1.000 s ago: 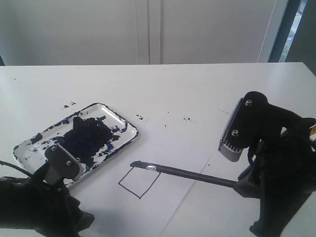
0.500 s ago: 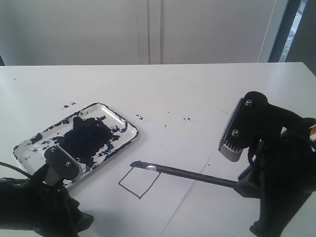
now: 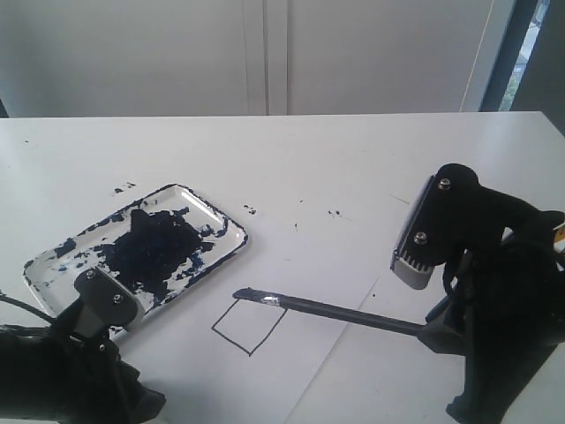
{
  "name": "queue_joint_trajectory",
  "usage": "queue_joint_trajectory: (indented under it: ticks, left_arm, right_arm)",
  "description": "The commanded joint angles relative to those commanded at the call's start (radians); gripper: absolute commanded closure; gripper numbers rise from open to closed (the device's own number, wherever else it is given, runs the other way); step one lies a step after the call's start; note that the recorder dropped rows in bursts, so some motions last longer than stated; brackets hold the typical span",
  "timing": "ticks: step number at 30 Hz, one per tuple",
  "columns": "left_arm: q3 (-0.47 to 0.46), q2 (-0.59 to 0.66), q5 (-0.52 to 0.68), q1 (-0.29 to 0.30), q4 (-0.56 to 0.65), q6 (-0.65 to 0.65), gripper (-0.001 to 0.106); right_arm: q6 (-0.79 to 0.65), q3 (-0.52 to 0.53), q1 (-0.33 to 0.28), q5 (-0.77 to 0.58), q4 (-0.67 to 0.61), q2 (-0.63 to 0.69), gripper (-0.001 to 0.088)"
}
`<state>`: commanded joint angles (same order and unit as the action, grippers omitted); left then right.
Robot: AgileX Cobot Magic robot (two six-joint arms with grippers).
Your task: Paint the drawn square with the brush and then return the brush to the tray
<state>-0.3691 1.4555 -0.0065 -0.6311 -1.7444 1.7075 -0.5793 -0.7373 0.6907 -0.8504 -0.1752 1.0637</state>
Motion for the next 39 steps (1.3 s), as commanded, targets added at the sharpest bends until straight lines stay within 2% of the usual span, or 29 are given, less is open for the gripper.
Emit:
queue_joint_trajectory:
  ticks: [13, 21, 39]
  left_arm:
    - [-0.052, 0.003, -0.010, 0.002, 0.000, 0.069, 0.052]
    - [-0.113, 0.092, 0.032, 0.033, 0.000, 0.076, 0.052]
    - [-0.089, 0.093, 0.029, 0.033, 0.000, 0.065, 0.052]
  right_arm:
    - [0.000, 0.000, 0.000, -0.002, 0.000, 0.000, 0.0868]
    - [0.000, 0.000, 0.000, -0.009, 0.000, 0.000, 0.0868]
    - [0.000, 0.000, 0.000, -0.037, -0.019, 0.000, 0.0868]
